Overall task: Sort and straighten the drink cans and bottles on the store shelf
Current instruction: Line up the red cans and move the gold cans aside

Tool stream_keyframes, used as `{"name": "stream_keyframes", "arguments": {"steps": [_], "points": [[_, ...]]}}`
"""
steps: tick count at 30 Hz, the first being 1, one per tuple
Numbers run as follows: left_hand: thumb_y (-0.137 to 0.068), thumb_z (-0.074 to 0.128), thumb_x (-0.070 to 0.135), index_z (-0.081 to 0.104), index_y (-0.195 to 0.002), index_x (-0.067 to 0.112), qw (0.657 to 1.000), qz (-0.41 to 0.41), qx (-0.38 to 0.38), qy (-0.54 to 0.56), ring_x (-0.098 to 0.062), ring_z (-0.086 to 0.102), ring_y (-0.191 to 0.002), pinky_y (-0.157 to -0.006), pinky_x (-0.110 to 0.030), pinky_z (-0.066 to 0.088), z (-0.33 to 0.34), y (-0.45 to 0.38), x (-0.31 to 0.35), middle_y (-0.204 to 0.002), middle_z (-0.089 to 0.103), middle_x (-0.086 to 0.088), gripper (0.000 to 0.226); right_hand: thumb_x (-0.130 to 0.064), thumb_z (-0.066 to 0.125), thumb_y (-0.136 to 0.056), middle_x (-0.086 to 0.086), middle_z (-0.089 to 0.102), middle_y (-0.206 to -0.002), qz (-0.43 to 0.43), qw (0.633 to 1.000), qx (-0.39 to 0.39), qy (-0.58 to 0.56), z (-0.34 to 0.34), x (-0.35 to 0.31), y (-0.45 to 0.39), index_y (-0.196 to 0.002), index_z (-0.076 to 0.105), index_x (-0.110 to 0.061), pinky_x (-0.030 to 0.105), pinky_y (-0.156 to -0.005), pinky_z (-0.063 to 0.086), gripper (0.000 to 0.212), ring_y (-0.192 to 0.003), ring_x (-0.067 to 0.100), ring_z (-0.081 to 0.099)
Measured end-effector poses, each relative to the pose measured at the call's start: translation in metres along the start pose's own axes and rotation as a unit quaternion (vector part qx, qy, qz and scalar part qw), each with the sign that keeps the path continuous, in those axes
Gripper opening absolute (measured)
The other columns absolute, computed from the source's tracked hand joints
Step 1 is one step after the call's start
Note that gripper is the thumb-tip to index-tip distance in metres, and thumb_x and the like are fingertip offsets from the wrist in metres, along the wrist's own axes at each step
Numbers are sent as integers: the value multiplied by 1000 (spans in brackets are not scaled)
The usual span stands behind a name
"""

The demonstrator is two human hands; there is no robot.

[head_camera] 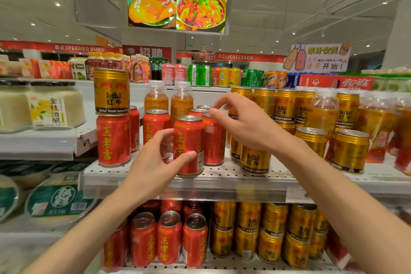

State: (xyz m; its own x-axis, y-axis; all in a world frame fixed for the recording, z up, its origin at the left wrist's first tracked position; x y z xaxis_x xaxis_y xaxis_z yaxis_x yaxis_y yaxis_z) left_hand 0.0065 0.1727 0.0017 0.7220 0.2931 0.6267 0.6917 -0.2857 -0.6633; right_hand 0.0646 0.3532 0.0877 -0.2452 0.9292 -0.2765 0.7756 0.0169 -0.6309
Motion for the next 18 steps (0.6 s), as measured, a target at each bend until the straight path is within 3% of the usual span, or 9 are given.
{"name": "stream_keyframes", "arguments": {"steps": [2, 4, 8, 10, 13, 16, 18], "points": [[-79, 77, 50, 51, -134, 31, 999, 6, 13, -30, 8, 58, -100, -81, -7, 38, -2, -1, -1, -115, 61, 22, 64, -55, 57, -94, -5, 57, -132, 12, 997, -38, 70, 8, 12, -3, -129, 53, -25, 31, -97, 46, 45, -117, 11, 53], [-81, 75, 52, 49, -139, 27, 997, 19, 21, -67, 1, 55, -103, -83, -11, 38, -1, -3, 1, -120, 60, 18, 68, -58, 60, -91, -4, 58, -134, 26, 993, -75, 90, 20, 20, -2, -131, 49, -27, 35, -93, 51, 51, -110, 13, 58], [-84, 71, 54, 42, -147, 23, 994, 23, 24, -106, -4, 53, -112, -91, -21, 36, 2, -6, 0, -136, 61, 6, 76, -47, 61, -94, -5, 65, -123, 21, 996, -38, 81, 9, 20, -3, -124, 55, -25, 38, -83, 58, 37, -89, 10, 64], [-85, 71, 54, 39, -149, 22, 993, 17, 22, -118, -12, 55, -122, -93, -21, 34, 4, -8, -1, -140, 59, 3, 79, -44, 60, -96, -6, 66, -117, 22, 997, -14, 79, -4, 23, -6, -122, 57, -24, 37, -86, 57, 33, -96, 11, 63], [-85, 71, 53, 40, -149, 20, 990, 21, 27, -136, -16, 53, -130, -95, -21, 33, 7, -11, 0, -143, 57, 1, 78, -53, 61, -93, -5, 62, -126, 29, 995, -61, 75, 7, 24, -5, -124, 55, -27, 35, -90, 54, 41, -107, 13, 60], [-85, 67, 57, 40, -150, 18, 985, 18, 27, -172, -19, 56, -125, -97, -30, 41, 8, -13, -1, -137, 58, 0, 81, -55, 61, -92, 1, 63, -132, 18, 994, -76, 81, 20, 22, -3, -124, 49, -29, 41, -92, 54, 42, -110, 18, 61], [-84, 61, 64, 43, -148, 19, 977, 16, 25, -210, -21, 63, -107, -87, -33, 45, 8, -14, -4, -122, 55, 0, 81, -55, 61, -92, 2, 64, -132, 19, 994, -69, 78, 19, 21, -3, -122, 49, -29, 41, -91, 55, 41, -108, 20, 62]]}}
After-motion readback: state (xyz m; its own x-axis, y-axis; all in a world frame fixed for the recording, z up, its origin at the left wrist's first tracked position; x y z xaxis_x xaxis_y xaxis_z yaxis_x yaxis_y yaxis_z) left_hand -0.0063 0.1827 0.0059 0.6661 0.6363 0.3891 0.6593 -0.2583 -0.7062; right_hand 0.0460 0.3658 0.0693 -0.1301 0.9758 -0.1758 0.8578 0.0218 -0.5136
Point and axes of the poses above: each hand's wrist, its own y-axis away from the middle knuckle, its own z-axis out of the palm, x = y × z, the point moved 9 cm from there along -y, towards the middle knuckle
